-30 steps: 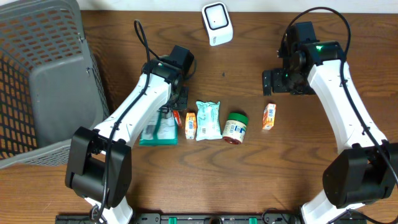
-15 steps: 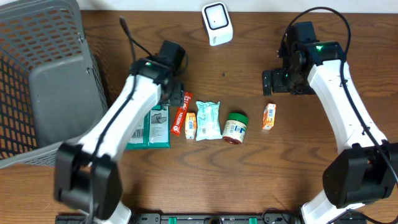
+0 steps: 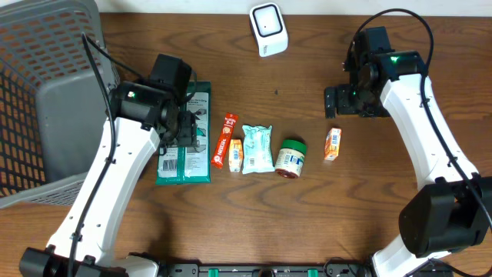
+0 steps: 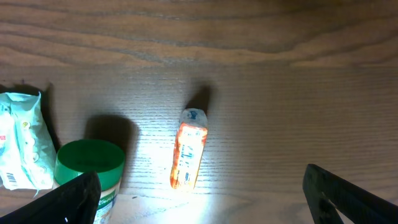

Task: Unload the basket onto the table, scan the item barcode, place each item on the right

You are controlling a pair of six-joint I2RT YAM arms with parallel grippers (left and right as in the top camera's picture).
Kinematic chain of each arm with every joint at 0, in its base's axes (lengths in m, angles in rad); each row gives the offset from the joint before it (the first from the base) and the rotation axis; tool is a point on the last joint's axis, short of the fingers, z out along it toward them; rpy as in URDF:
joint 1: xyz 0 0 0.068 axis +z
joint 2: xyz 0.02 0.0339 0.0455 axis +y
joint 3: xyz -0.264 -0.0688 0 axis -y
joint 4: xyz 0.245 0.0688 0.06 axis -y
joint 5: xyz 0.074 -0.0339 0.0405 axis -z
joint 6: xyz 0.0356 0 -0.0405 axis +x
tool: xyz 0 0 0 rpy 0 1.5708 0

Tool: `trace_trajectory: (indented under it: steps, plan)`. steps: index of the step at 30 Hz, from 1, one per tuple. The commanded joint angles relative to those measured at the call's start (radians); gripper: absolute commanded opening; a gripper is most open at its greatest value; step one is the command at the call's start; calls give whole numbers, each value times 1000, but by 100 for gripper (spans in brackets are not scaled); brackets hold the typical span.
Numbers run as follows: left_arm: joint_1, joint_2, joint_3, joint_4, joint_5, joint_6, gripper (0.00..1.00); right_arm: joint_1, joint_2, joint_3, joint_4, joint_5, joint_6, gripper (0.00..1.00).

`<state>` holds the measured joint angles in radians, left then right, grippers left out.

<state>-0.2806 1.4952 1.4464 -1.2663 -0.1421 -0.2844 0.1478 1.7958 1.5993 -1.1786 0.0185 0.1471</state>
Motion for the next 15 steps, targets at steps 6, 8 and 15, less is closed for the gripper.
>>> trace_trajectory:
  steps: [6,8,15]
  plan:
    - [5,-65,9,-184,-446,-260,77,-3,-10,-1,0,3,-6,99]
    - [10,-66,7,-188,-446,-268,77,-3,-10,-1,0,3,-6,99]
    - [65,-66,-40,-186,-496,-335,77,-3,-10,-1,0,3,-6,99]
